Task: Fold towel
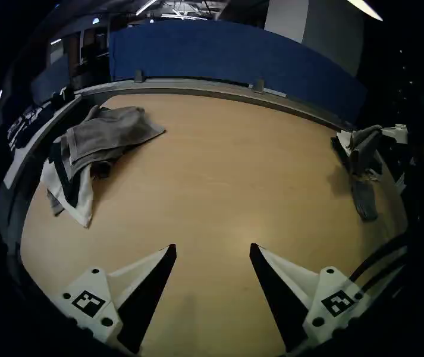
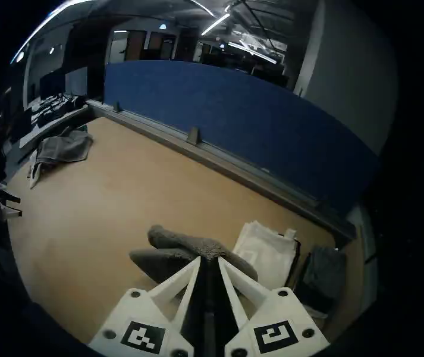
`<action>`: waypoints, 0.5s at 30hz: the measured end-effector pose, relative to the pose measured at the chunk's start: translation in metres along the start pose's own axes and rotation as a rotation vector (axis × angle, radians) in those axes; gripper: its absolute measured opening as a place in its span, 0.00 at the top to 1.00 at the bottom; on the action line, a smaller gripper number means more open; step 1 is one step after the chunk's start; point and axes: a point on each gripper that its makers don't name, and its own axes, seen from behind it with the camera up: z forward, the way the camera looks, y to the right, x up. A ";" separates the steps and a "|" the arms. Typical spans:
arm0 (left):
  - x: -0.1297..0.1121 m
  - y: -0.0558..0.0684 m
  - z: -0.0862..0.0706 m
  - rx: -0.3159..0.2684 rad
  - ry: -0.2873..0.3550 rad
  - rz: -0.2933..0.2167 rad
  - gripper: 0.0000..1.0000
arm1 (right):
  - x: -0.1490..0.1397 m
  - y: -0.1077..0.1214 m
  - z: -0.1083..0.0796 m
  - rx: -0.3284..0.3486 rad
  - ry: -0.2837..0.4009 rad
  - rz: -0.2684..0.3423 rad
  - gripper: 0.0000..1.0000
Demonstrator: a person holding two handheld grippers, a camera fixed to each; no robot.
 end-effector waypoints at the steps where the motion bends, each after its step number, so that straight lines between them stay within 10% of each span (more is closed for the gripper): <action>1: 0.001 0.000 0.000 0.002 0.000 0.000 0.08 | 0.000 0.001 0.002 -0.002 -0.002 -0.002 0.95; 15: 0.006 0.003 0.008 0.007 -0.004 0.005 0.08 | -0.010 0.014 0.016 -0.003 -0.024 -0.012 0.95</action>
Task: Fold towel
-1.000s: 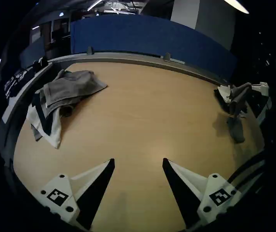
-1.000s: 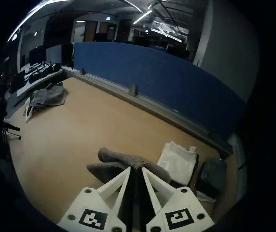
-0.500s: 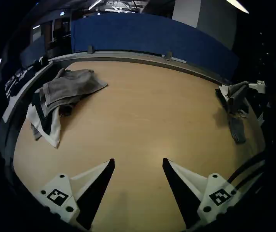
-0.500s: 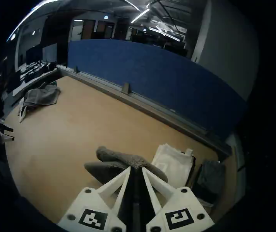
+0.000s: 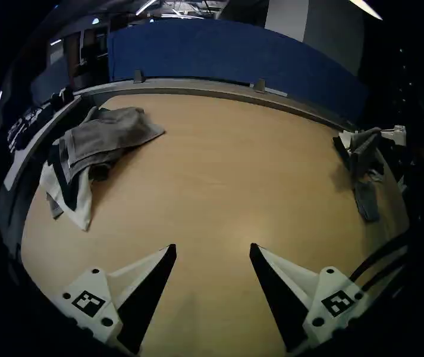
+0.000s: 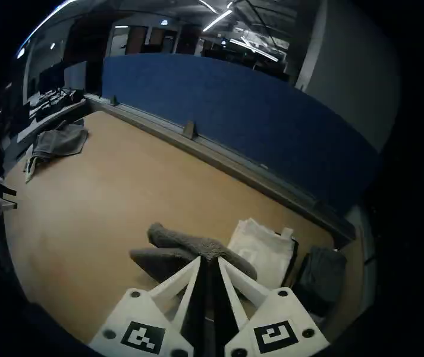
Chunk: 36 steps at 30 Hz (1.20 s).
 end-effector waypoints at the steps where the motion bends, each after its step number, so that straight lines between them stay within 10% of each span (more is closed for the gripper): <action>1: 0.001 0.001 0.000 0.000 0.000 0.001 0.08 | -0.001 0.000 0.000 0.001 0.000 0.001 0.95; 18: 0.002 0.010 0.001 -0.007 -0.002 0.015 0.08 | -0.054 -0.005 -0.018 0.003 -0.051 0.024 0.95; 36: 0.001 0.017 0.001 -0.018 -0.010 0.044 0.08 | -0.184 -0.006 -0.056 -0.059 -0.164 0.251 0.95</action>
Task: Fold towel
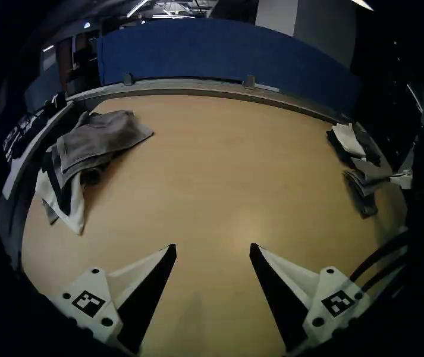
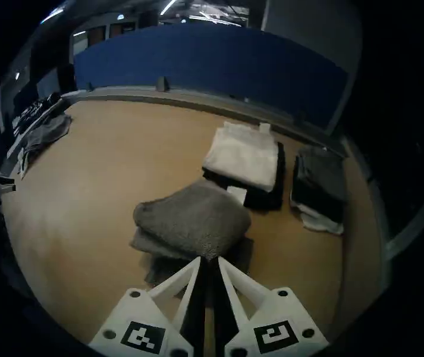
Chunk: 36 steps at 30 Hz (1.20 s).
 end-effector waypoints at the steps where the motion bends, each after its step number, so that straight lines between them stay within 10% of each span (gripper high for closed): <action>1: 0.000 0.000 0.000 0.000 -0.001 0.001 0.08 | -0.006 0.000 0.001 -0.001 -0.007 0.014 0.95; 25: -0.005 0.001 -0.003 0.004 -0.006 0.021 0.08 | -0.103 0.017 0.037 -0.130 -0.173 0.163 0.92; 36: -0.004 0.002 -0.002 0.001 -0.005 0.023 0.08 | -0.112 0.027 0.027 -0.185 -0.176 0.169 0.56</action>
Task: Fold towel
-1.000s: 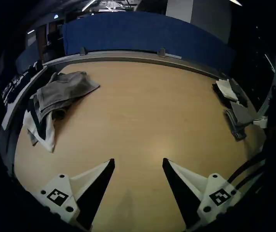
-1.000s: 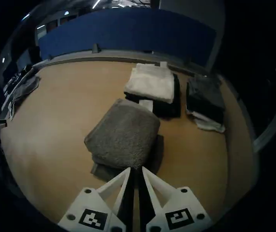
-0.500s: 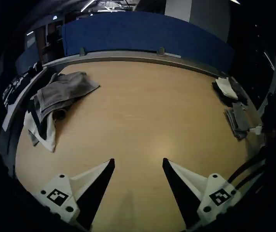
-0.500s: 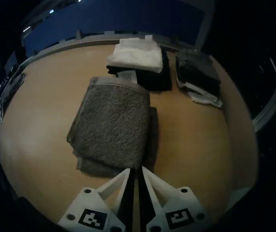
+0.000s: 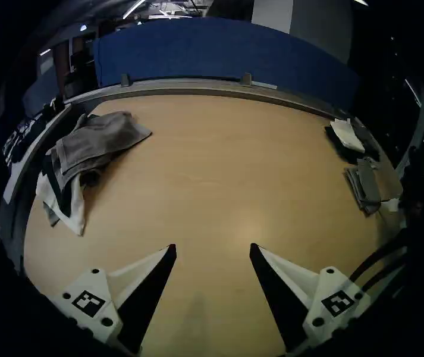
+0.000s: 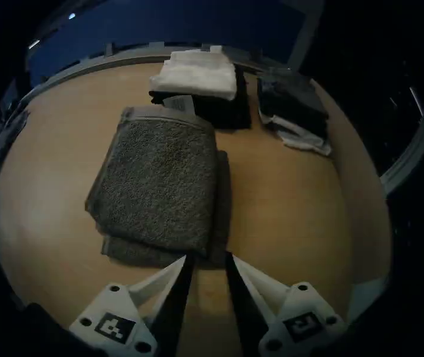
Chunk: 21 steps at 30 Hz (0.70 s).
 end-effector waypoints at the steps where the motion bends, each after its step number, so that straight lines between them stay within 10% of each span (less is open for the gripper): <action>1: 0.000 0.000 0.000 0.000 0.000 0.000 0.08 | -0.001 0.001 -0.001 -0.003 0.003 0.002 0.52; 9: 0.004 0.000 0.000 -0.001 0.003 0.001 0.08 | 0.007 -0.007 -0.008 0.012 0.068 0.023 0.01; 21: 0.007 0.004 -0.002 -0.007 0.009 -0.002 0.08 | 0.025 -0.019 -0.015 0.034 0.111 0.021 0.01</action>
